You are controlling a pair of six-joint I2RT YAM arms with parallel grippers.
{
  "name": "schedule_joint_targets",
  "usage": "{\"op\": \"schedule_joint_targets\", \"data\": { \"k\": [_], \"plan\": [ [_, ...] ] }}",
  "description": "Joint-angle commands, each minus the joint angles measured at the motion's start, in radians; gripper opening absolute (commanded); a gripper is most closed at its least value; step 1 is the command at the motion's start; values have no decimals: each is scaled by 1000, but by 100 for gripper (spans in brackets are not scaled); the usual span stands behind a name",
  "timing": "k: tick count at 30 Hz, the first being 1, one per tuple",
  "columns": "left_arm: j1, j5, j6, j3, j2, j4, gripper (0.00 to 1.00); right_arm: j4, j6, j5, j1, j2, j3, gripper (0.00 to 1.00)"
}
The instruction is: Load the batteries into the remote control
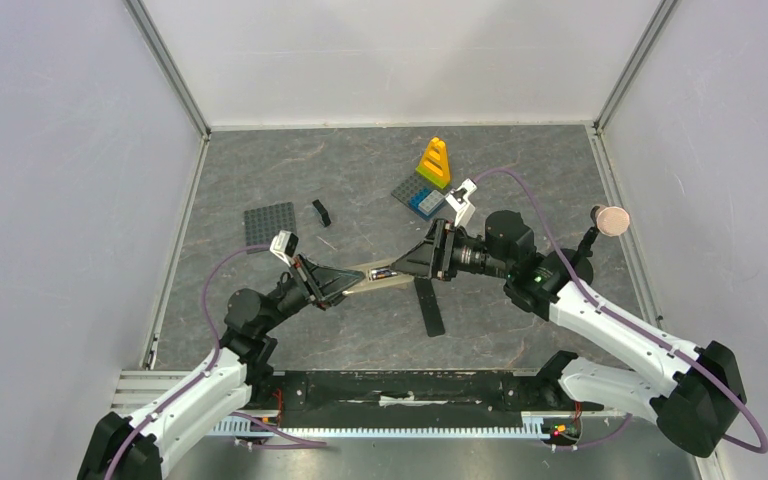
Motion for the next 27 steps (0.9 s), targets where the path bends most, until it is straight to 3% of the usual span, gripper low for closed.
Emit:
{"op": "schedule_joint_targets", "data": {
  "k": [1, 27],
  "plan": [
    [-2, -2, 14, 21, -10, 64, 2, -32, -34, 14, -4, -10, 24, 59],
    [-2, -44, -51, 32, 7, 172, 2, 62, -57, 27, 74, 50, -1, 35]
  ]
}}
